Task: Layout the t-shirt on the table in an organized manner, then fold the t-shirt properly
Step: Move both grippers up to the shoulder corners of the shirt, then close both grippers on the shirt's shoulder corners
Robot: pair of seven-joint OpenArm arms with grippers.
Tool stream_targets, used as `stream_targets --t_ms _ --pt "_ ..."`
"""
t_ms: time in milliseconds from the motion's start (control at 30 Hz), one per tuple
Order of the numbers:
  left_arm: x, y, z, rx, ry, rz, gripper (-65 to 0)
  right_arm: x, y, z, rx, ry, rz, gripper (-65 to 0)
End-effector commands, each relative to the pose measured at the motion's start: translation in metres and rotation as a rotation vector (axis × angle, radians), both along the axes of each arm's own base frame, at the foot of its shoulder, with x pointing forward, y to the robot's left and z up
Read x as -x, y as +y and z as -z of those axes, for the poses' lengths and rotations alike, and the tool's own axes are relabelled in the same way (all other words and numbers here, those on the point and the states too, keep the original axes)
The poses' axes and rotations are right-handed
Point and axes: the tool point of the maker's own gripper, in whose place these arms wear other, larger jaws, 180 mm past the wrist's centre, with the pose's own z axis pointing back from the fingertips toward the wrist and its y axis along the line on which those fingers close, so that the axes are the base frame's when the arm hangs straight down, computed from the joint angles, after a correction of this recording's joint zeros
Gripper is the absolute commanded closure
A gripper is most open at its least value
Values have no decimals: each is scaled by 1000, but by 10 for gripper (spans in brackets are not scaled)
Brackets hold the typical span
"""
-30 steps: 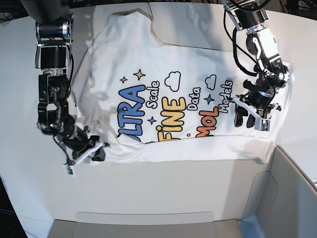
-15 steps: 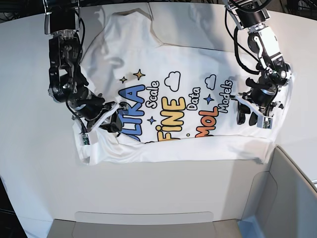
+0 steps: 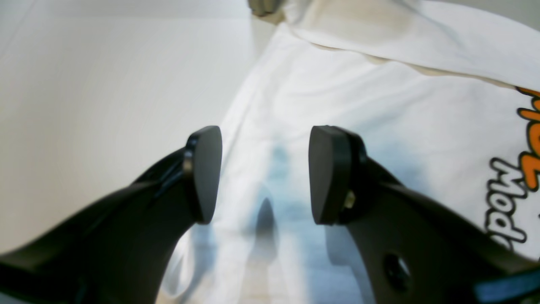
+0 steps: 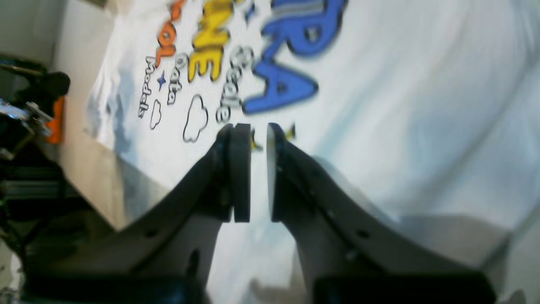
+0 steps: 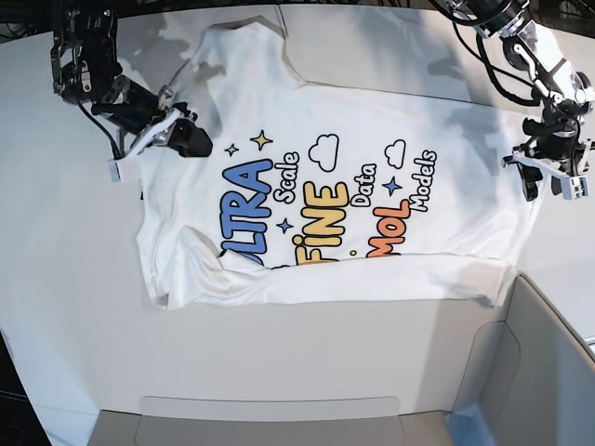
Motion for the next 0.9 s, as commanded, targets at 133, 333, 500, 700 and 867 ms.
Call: stream_targets --t_ms 133,333,500,700,867 --pt "1 2 -6 -15 -22 8 -336 30 -13 0 -47 65 13 -78" --pt "2 0 -3 -8 -15 8 -336 68 -10 3 -27 138 0 -78" --pt "2 0 -3 -8 -15 8 -336 88 -27 17 8 276 115 -79" --pt "2 0 -3 -8 -15 8 -336 98 -42 24 31 330 169 -78" --pt "2 -1 -3 -6 -15 8 -336 97 -34 23 -4 327 190 -78"
